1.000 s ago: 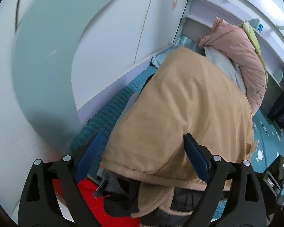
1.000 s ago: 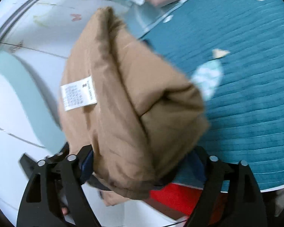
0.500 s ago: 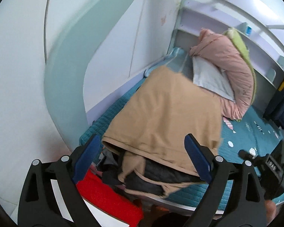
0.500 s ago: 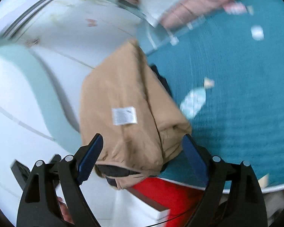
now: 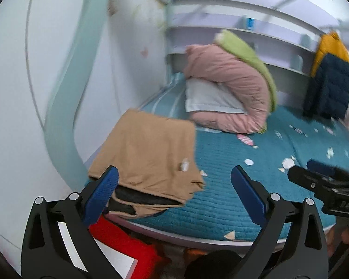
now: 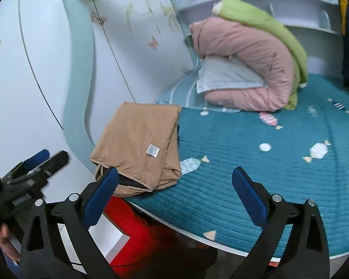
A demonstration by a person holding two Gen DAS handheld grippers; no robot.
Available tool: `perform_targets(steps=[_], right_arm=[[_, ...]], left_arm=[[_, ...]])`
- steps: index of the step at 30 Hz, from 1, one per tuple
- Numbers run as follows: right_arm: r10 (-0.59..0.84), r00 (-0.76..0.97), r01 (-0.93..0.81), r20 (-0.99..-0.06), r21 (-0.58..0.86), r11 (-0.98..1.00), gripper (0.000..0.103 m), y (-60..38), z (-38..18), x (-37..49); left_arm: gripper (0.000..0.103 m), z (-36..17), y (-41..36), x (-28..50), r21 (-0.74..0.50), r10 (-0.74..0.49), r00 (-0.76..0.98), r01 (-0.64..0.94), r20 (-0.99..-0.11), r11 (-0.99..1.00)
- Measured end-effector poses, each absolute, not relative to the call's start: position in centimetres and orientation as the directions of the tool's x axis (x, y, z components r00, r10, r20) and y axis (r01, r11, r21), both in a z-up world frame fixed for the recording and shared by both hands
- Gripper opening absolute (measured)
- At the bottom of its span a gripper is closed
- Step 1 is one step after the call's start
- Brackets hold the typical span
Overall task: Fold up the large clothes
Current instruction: 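Open both tools and withdraw them from the folded jacket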
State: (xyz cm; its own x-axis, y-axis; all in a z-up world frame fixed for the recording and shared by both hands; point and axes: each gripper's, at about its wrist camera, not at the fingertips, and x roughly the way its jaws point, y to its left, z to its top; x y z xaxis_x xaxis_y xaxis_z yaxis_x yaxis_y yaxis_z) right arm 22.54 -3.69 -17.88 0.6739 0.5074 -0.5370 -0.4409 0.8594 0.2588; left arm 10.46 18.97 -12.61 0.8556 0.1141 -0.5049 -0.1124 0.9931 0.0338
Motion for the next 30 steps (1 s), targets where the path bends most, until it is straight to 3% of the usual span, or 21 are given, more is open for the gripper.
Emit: perform_targets(steps=[7, 30], right_arm=[[0.408, 0.782, -0.381, -0.471, 0.156, 0.911, 0.095, -7.0, -14.1, 17.1], [0.311, 0.915, -0.313, -0.258, 0.033, 0.949, 0.095, -10.6, -6.4, 6.6]], left_arm=[[0.098, -10.2, 13.9, 7.6, 0.066, 0.135, 0.876, -0.118, -0.462, 0.991], [0.098, -1.7, 7.5, -1.3, 0.070, 0.069, 0.970, -0.054, -0.232, 0.996]])
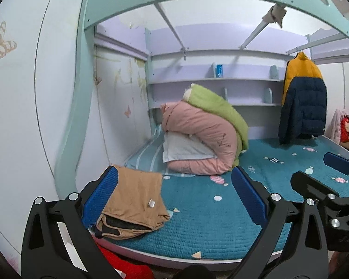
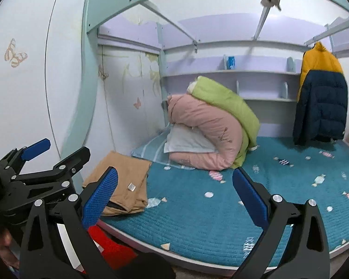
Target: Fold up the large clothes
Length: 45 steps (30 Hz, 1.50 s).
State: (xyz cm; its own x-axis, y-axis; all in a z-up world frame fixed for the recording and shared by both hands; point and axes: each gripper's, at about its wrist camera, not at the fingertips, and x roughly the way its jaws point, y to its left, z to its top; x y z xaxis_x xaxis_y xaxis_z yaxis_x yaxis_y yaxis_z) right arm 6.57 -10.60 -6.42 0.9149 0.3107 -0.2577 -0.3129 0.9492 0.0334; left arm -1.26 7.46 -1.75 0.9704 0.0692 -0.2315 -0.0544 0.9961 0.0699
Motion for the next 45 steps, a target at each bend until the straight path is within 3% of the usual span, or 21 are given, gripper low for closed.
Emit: perform_targets(steps=[16, 45], right_arm=[[0.234, 0.940, -0.240, -0.248, 0.007, 0.971, 0.095, -11.8, -6.2, 5.8], [0.225, 0.933, -0.224, -0.279, 0.037, 0.974, 0.095, -11.8, -6.6, 6.9]], left_arm=[[0.098, -1.7, 6.1, -1.1, 0.067, 0.031, 0.968, -0.014, -0.248, 0.998], [0.098, -1.8, 5.9, -0.4, 0.066, 0.019, 0.966, -0.002, -0.258, 0.998]])
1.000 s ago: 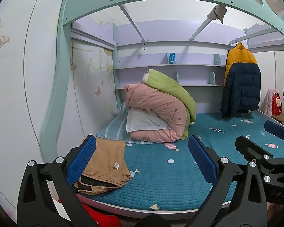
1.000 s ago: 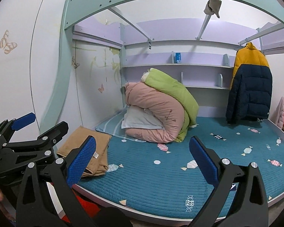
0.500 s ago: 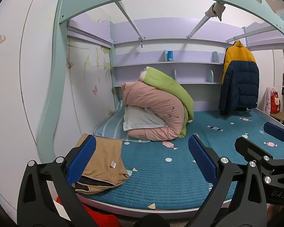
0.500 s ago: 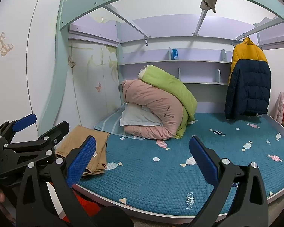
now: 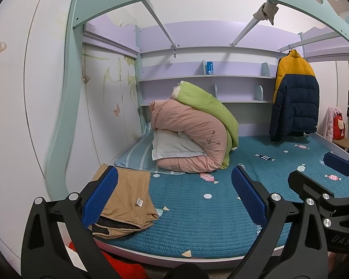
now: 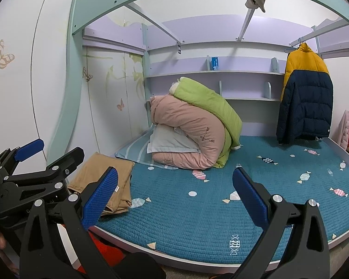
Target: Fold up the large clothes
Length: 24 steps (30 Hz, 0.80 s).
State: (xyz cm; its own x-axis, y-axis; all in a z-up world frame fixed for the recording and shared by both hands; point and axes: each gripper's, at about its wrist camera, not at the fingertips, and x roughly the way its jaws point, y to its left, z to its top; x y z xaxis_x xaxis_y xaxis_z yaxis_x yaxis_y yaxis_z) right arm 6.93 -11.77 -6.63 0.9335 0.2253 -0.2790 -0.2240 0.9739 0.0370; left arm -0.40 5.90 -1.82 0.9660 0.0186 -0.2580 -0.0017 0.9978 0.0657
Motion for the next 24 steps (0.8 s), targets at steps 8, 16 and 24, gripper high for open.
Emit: perform_targets(steps=[8, 16, 24], right_arm=[[0.223, 0.934, -0.221, -0.280, 0.038, 0.974, 0.095, -11.82, -6.66, 7.14], [0.221, 0.934, -0.219, -0.281, 0.041, 0.975, 0.095, -11.90, -6.71, 7.19], [0.220, 0.934, -0.218, -0.282, 0.041, 0.975, 0.095, -11.87, -6.71, 7.14]], left_arm=[[0.098, -1.90, 5.85, -0.54, 0.066, 0.021, 0.966, -0.004, -0.258, 0.998], [0.098, -1.90, 5.87, -0.46, 0.071, 0.025, 0.968, -0.008, -0.249, 0.997], [0.098, -2.52, 5.78, 0.08, 0.076, 0.027, 0.966, -0.008, -0.257, 0.997]])
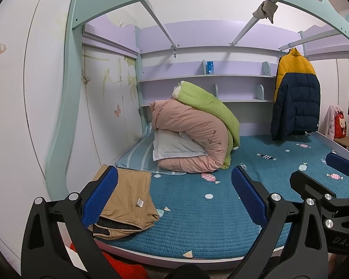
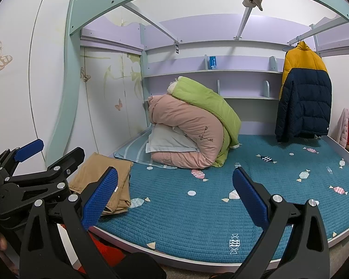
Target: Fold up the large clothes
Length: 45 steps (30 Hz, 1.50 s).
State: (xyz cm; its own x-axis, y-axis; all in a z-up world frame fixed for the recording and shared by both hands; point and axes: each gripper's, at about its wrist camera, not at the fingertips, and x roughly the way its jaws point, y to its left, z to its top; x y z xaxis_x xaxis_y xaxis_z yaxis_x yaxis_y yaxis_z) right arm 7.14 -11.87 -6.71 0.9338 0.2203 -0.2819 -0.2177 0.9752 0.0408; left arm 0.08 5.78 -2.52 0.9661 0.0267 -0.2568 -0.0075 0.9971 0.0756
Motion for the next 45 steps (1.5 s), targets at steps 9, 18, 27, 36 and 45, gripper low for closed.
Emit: perform_targets(steps=[9, 18, 27, 36, 45], right_arm=[[0.218, 0.933, -0.214, -0.286, 0.044, 0.976, 0.095, -11.92, -6.80, 7.13], [0.216, 0.933, -0.212, -0.288, 0.048, 0.976, 0.095, -11.85, -6.92, 7.06], [0.217, 0.931, -0.211, -0.294, 0.053, 0.976, 0.095, -11.83, -7.05, 7.27], [0.217, 0.931, -0.211, -0.294, 0.055, 0.976, 0.095, -11.83, -7.07, 7.31], [0.219, 0.929, -0.212, -0.297, 0.057, 0.976, 0.095, -11.72, -7.16, 7.41]], left_arm=[[0.098, -2.70, 5.72, 0.09, 0.078, 0.030, 0.966, -0.009, -0.259, 0.997], [0.098, -2.85, 5.86, 0.00, 0.080, 0.030, 0.965, -0.010, -0.262, 0.997], [0.098, -2.87, 6.04, 0.18, 0.079, 0.029, 0.964, -0.008, -0.265, 0.997], [0.098, -2.87, 6.12, 0.18, 0.081, 0.030, 0.964, -0.008, -0.266, 0.997], [0.098, -3.18, 6.40, 0.21, 0.084, 0.035, 0.964, -0.013, -0.265, 0.996]])
